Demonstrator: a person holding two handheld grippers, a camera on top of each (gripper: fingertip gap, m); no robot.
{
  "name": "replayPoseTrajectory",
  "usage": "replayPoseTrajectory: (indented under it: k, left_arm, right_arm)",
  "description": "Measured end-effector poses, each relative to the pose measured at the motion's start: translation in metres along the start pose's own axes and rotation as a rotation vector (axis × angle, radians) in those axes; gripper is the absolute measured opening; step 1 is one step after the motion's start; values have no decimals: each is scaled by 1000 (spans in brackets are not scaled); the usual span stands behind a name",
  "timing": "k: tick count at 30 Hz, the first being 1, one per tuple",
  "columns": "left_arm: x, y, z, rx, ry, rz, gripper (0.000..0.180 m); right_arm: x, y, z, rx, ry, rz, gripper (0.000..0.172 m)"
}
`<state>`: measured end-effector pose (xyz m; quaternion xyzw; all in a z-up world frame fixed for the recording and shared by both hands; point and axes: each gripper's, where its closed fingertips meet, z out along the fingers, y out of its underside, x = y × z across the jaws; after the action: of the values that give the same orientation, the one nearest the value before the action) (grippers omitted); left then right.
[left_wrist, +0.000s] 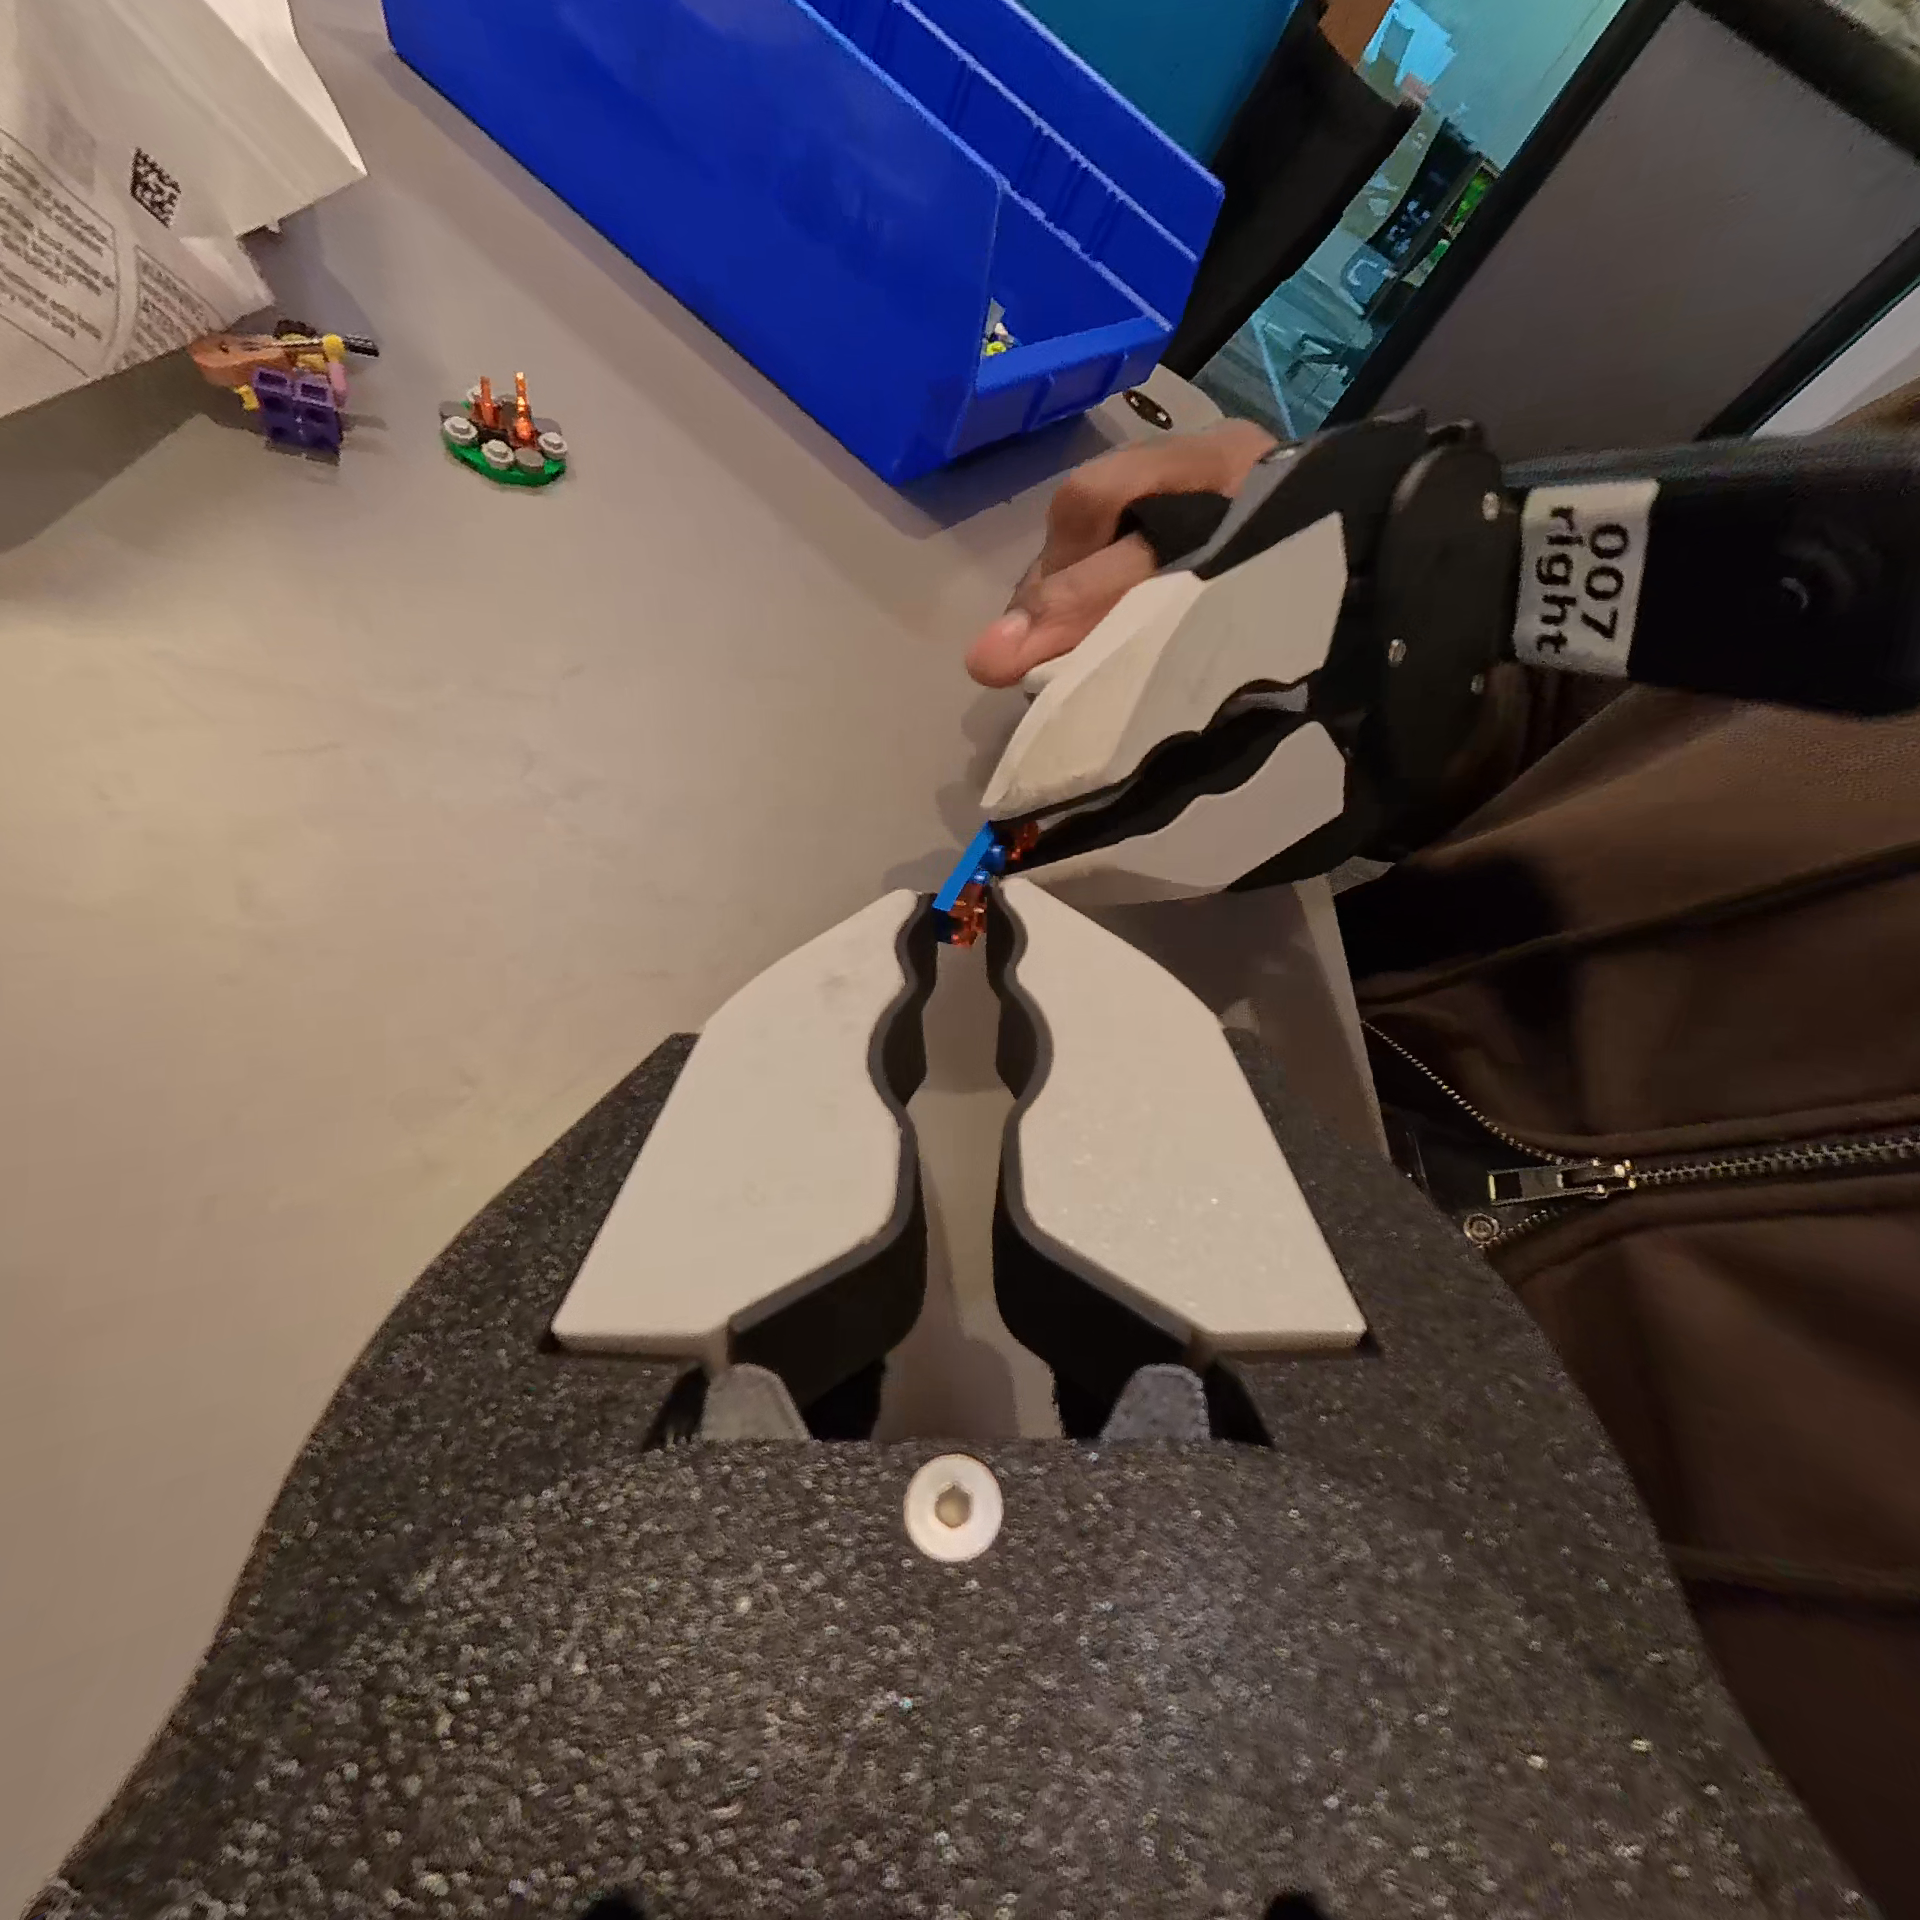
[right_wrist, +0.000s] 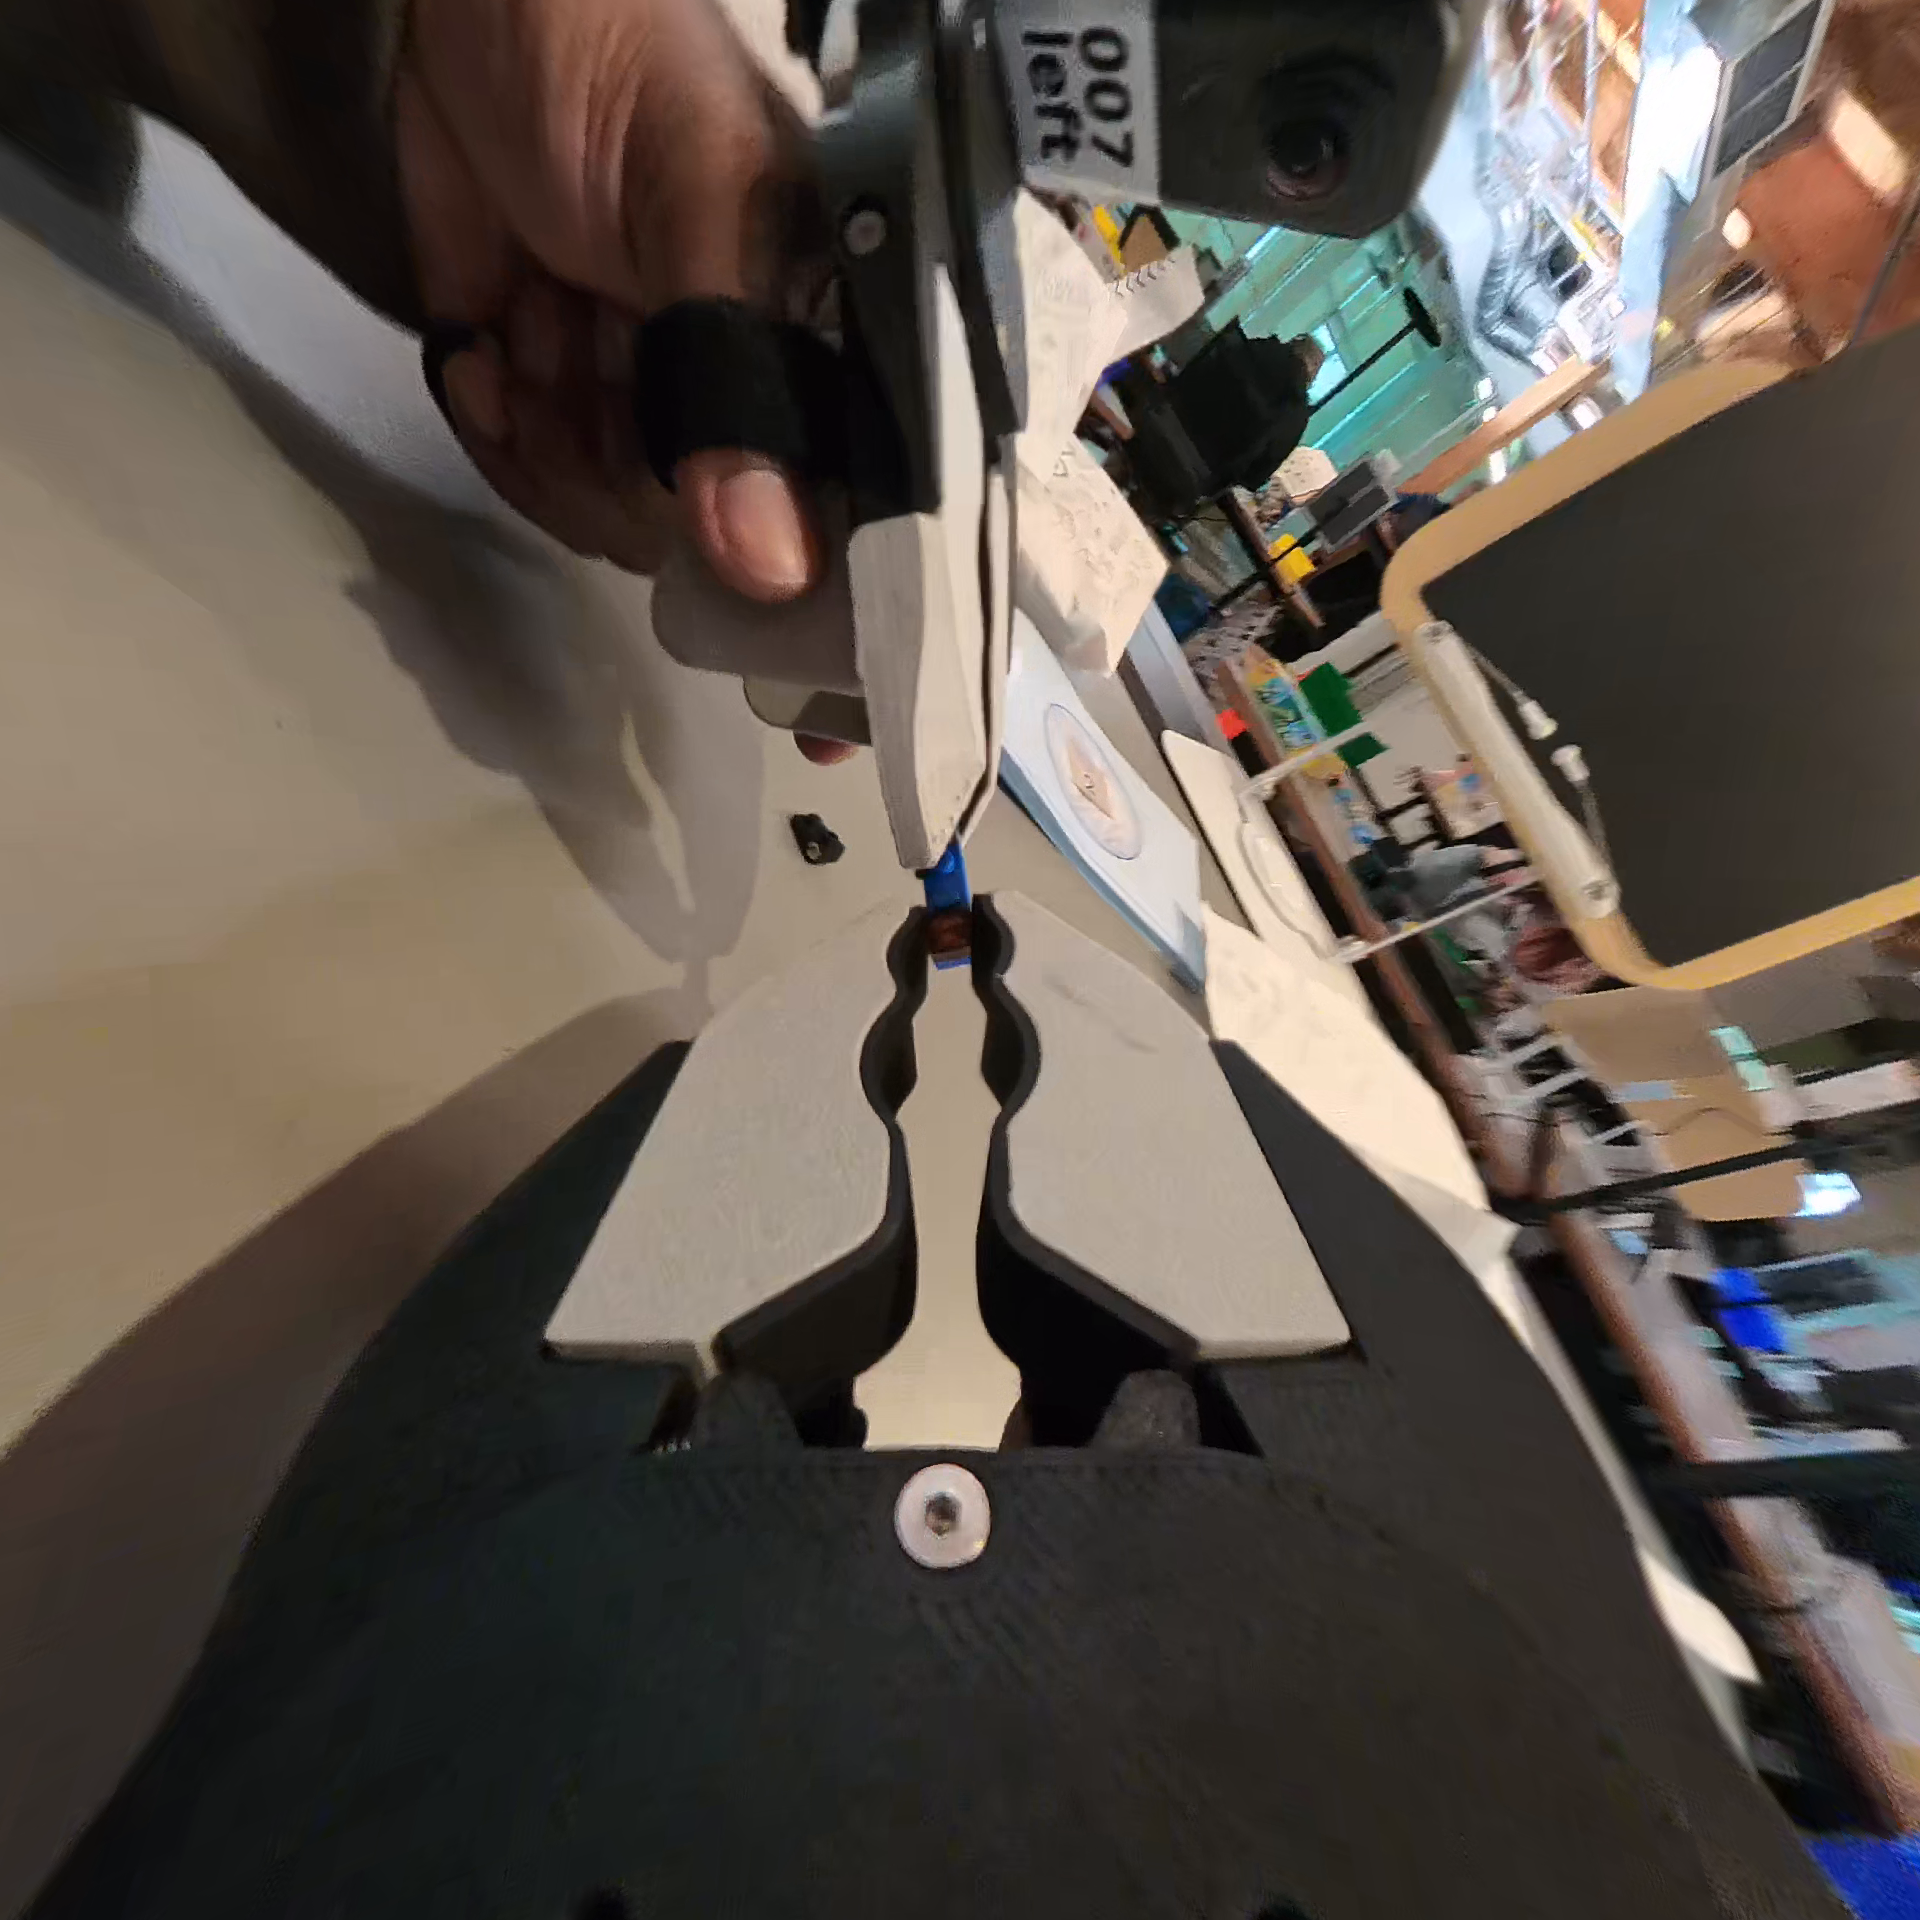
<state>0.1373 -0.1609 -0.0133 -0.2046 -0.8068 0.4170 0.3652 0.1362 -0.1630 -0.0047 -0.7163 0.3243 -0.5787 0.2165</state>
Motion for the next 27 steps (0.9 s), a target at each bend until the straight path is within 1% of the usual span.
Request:
replayPoseTrajectory:
  k: [3,6,7,8,9,10,11,15,18,21,24,25,27]
  left_arm:
    - [3,-1,0,8,30,-11,9]
    - [5,-1,1,2,26,6,9]
    - [-3,1,1,-15,-33,12,8]
    - [-20,9,-3,-64,-135,51,8]
    - [-25,11,-8,-65,-146,42,8]
    - [-21,5,-12,-8,-97,-3,8]
    - [-21,0,-16,23,-81,-28,8]
    - [-15,-1,-12,18,-63,-5,8]
    - [-11,1,-8,6,-40,-4,8]
    - [-6,-1,-6,19,-13,-14,9]
    - [-6,-2,-5,27,-5,-27,9]
    - [-5,-2,-5,31,0,-28,9]
    - [-3,-4,-4,44,10,-31,9]
  right_arm:
    - [0,-3,-3,47,-63,154,8]
    - [1,-4,-6,78,-112,266,8]
    - [1,-5,-7,97,-129,307,8]
    - [5,-11,-12,149,-143,367,8]
    - [13,-16,-19,202,-151,448,8]
    - [22,-14,-23,219,-147,518,8]
    - [28,-7,-26,210,-126,553,8]
    - [40,14,-43,121,-21,534,8]
    - [65,37,-67,10,122,544,8]
    - [111,64,-111,-91,342,534,8]
    - [159,104,-163,-244,579,525,8]
    - [169,120,-176,-301,624,545,10]
    - [171,142,-184,-387,615,614,26]
